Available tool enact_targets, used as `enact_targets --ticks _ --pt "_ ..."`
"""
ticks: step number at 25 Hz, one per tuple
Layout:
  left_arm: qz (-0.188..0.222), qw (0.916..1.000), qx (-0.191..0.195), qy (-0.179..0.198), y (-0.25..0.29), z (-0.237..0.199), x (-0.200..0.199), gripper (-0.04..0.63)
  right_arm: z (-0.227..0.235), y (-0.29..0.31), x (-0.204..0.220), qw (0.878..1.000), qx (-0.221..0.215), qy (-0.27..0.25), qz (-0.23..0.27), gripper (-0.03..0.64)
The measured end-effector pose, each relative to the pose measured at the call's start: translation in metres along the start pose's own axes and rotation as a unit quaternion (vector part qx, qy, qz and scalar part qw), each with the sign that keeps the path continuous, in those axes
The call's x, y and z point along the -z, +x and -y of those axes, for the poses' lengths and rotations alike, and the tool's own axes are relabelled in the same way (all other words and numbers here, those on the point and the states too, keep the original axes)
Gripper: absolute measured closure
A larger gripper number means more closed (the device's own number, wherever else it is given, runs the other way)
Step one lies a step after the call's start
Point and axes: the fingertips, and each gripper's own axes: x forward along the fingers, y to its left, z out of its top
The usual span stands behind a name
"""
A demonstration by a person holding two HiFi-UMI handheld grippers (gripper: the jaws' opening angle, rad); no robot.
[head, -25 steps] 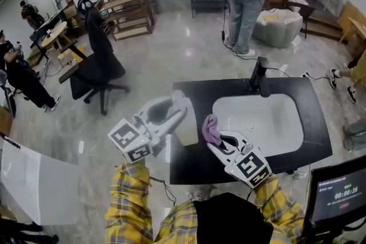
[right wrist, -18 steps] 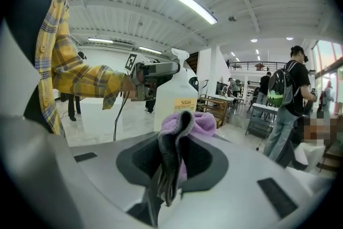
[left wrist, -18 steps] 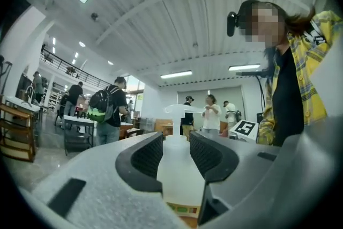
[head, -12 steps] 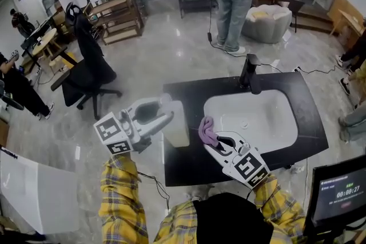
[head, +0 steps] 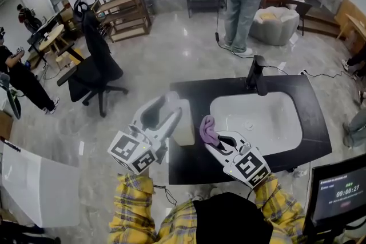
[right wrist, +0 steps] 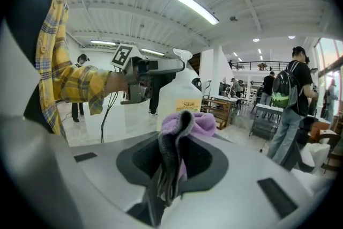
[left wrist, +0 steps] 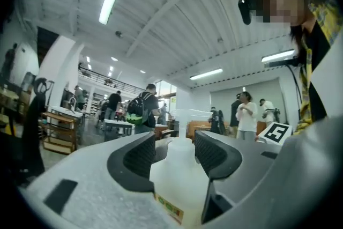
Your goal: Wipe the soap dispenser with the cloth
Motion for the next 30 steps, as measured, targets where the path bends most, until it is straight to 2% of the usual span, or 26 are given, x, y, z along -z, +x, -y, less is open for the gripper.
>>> enact_targets --ticks 2,5,12,16,18,24,30 --pt "-0.011 0.9990 -0.041 0.010 0.000 0.004 -0.001 0.393 -0.002 0.003 -0.003 1.000 -0.004 -0.001 0.001 0.535" --pt "-0.029 0.9956 -0.084 0.030 0.005 0.011 0.002 0.393 -0.004 0.005 -0.006 1.000 -0.007 -0.013 0.000 0.535" --pt "-0.048 0.9876 -0.148 0.021 0.011 0.007 0.010 0.393 -0.003 0.009 -0.016 0.999 -0.013 -0.028 0.011 0.535" --pt "-0.048 0.9795 -0.194 0.023 0.015 0.004 0.009 0.396 -0.003 0.009 -0.015 1.000 -0.012 -0.026 0.009 0.535" --pt "-0.047 0.9774 -0.204 0.025 0.014 0.003 0.010 0.434 -0.004 0.009 -0.016 1.000 -0.012 -0.027 0.010 0.535" --pt "-0.049 0.9851 -0.163 0.023 0.013 0.004 0.009 0.436 -0.003 0.008 -0.020 0.999 -0.011 -0.034 0.014 0.535" --pt "-0.052 0.9962 -0.067 0.022 0.014 0.006 0.009 0.436 -0.006 0.008 -0.030 0.998 -0.012 -0.057 0.022 0.535"
